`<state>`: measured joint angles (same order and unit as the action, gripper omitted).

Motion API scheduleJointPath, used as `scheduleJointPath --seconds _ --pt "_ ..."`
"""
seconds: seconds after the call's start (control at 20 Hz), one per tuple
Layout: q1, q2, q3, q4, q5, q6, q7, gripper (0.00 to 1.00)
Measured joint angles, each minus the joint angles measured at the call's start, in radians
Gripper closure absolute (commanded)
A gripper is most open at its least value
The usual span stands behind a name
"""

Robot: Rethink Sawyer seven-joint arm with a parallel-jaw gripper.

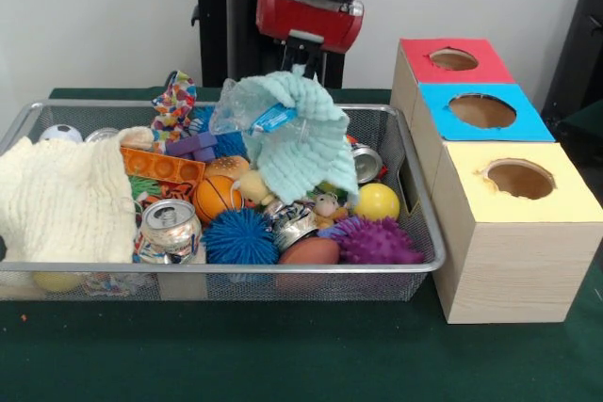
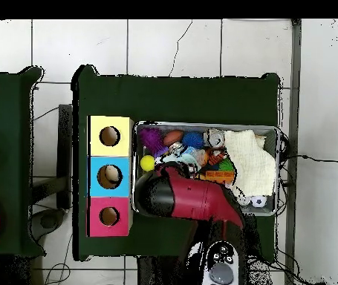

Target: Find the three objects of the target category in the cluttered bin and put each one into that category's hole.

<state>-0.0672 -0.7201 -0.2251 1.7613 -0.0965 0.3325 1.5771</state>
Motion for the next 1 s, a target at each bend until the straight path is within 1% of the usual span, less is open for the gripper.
scheduleJointPath --seconds 0.1,0.2,0.25,0.35,0.4,0.6,0.65,0.85,0.9,1.0 --pt "-0.008 0.005 0.007 0.019 0.007 -0.003 0.000 1.00" --pt "-0.007 0.019 0.008 0.054 0.006 -0.044 0.000 1.00" --pt "-0.001 0.030 0.007 0.071 0.005 -0.093 0.000 1.00" --pt "0.007 0.042 0.003 0.086 0.005 -0.151 0.000 1.00" --pt "0.017 0.055 -0.002 0.097 0.006 -0.208 0.001 1.00" --pt "0.069 0.120 -0.030 0.136 0.008 -0.495 0.013 1.00" --pt "0.107 0.168 -0.044 0.168 0.023 -0.700 0.026 0.00" --pt "0.126 0.192 -0.047 0.187 0.036 -0.797 0.036 0.00" --pt "0.136 0.204 -0.048 0.199 0.047 -0.838 0.041 0.00" --pt "0.143 0.213 -0.049 0.211 0.064 -0.864 0.044 0.00"
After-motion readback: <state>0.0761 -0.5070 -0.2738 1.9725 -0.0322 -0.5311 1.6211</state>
